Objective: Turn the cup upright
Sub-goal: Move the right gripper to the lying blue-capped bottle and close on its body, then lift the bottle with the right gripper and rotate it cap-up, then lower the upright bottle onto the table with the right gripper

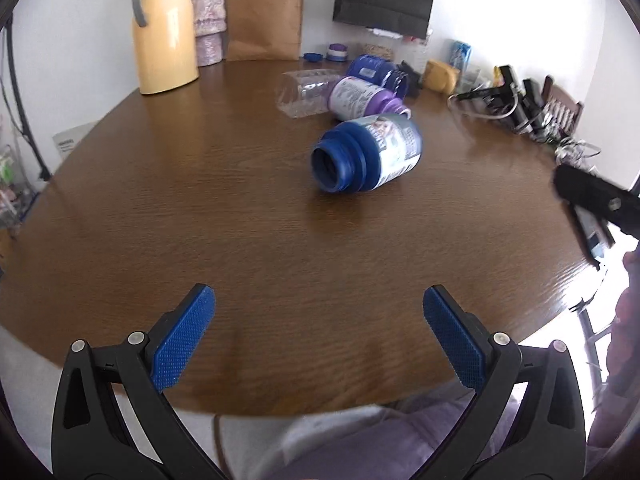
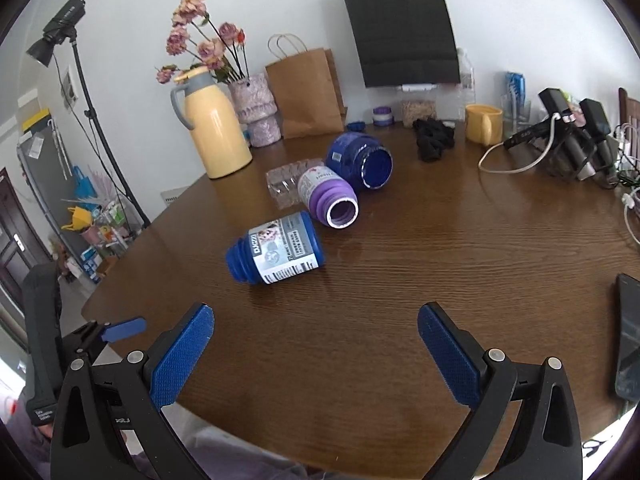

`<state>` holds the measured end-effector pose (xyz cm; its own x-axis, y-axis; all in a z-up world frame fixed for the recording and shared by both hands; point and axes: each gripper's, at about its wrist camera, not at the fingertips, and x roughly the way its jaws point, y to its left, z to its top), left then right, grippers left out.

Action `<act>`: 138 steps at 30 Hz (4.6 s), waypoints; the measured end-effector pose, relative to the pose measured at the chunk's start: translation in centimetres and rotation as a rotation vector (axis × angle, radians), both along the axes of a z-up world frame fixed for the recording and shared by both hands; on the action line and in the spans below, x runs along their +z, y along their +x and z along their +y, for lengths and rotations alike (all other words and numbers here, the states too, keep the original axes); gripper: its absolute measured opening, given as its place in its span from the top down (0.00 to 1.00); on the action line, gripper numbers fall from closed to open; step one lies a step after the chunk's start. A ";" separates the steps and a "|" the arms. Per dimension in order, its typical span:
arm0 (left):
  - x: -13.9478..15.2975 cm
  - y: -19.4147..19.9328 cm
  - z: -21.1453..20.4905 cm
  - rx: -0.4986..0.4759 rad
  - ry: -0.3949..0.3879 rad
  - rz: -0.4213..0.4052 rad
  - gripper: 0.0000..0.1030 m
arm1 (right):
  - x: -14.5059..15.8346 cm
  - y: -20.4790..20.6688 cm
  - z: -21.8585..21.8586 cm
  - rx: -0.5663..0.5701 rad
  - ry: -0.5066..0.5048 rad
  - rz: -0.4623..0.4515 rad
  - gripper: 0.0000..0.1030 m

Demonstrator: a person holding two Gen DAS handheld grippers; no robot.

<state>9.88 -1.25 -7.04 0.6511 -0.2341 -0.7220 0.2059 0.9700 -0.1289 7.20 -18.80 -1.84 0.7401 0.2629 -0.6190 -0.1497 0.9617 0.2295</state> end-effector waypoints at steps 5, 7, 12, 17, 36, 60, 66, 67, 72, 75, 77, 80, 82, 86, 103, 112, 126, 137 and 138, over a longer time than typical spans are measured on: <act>0.0 2.4 -1.3 -0.042 -0.053 -0.012 0.00 | -0.9 4.7 0.2 0.036 0.024 0.059 0.34; -0.2 3.6 -1.8 -0.057 -0.076 0.017 0.00 | -1.2 6.9 0.5 0.052 0.029 0.074 0.41; -0.8 5.9 -2.5 -0.090 -0.118 0.070 0.07 | -2.3 12.0 1.2 0.093 0.075 0.107 0.58; -1.6 7.0 -2.1 -0.098 -0.167 0.146 0.27 | -3.8 14.3 1.3 0.152 0.197 0.162 0.66; -0.3 11.1 -1.0 -0.021 -0.317 0.245 0.06 | -4.7 14.7 -0.3 0.147 0.230 0.175 0.54; -0.6 13.3 -1.6 -0.039 -0.384 0.390 0.06 | -8.1 12.6 -1.8 0.246 0.364 0.313 0.54; -0.7 12.0 -1.8 0.004 -0.248 0.416 0.04 | -8.0 11.7 -0.1 0.313 0.330 0.315 0.54; -0.5 11.6 -1.9 0.004 -0.217 0.423 0.04 | -8.1 11.4 -0.1 0.314 0.324 0.316 0.54; -0.7 10.4 -3.0 -0.008 -0.131 0.441 0.14 | -8.1 10.7 -2.3 0.256 0.336 0.297 0.54; -1.1 10.5 -3.4 0.007 -0.111 0.433 0.38 | -8.0 10.6 -3.7 0.226 0.355 0.287 0.54; -0.6 10.6 -3.4 0.013 -0.081 0.401 0.38 | -7.8 10.5 -4.1 0.229 0.371 0.283 0.53; 0.2 10.1 -3.6 -0.030 -0.048 0.323 0.39 | -7.7 10.7 -4.5 0.237 0.447 0.284 0.25; 0.6 9.5 -3.8 -0.068 -0.024 0.281 0.39 | -7.8 11.3 -4.7 0.279 0.606 0.301 0.13; 1.5 8.6 -4.6 -0.147 0.025 0.201 0.40 | -8.4 13.7 -3.2 0.356 0.788 0.407 0.13; 2.4 10.2 -5.0 -0.347 -0.106 0.113 0.34 | -6.9 16.1 1.2 0.348 0.574 0.458 0.28; 2.2 16.4 -1.9 0.013 0.040 0.051 0.17 | -0.6 17.3 -2.4 0.007 -0.151 0.022 0.30; 0.7 20.8 -0.6 0.164 0.034 0.076 0.16 | -2.7 22.1 -3.6 -0.079 -0.240 -0.023 0.59; 1.1 19.6 -0.6 0.160 0.028 0.076 0.10 | -2.5 21.6 -4.4 -0.070 -0.202 0.006 0.54; 1.2 19.4 -0.5 0.157 0.020 0.078 0.10 | -1.9 21.2 -4.6 -0.069 -0.200 -0.005 0.51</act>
<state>29.24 -1.75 -5.88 0.6207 -0.1188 -0.7750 0.0416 0.9921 -0.1187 28.42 -23.42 -3.74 0.7553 0.0842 -0.6500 -0.0830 0.9960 0.0327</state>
